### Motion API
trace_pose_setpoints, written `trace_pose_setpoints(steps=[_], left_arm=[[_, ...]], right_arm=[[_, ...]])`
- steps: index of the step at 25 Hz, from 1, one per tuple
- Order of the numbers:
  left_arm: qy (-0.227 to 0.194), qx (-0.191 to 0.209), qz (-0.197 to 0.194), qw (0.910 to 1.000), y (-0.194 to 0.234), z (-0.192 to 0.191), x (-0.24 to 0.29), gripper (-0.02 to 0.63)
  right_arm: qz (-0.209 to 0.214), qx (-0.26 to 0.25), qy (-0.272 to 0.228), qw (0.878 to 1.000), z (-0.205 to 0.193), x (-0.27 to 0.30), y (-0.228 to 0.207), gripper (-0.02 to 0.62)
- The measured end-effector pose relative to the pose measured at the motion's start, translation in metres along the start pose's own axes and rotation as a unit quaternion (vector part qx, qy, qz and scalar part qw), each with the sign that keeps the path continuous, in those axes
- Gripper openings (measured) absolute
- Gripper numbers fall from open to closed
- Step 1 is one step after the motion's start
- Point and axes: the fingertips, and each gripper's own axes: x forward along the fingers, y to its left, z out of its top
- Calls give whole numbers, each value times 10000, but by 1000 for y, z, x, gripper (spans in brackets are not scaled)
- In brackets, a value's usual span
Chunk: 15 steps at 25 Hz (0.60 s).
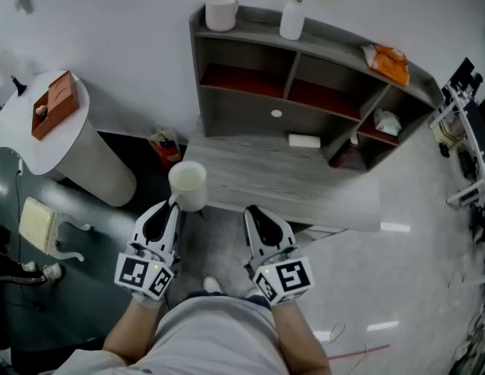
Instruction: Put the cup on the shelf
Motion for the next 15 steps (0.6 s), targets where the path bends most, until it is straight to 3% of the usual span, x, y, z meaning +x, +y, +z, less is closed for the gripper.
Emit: trace_pose_setpoints(steps=[8, 15], left_arm=[[-31, -4, -279, 9996, 41, 4, 12, 50], [-53, 13, -228, 9997, 53, 5, 33, 50]], right_arm=[[-410, -89, 28, 9991, -5, 21, 0, 35], [-398, -117, -2, 9991, -4, 40, -17, 35]])
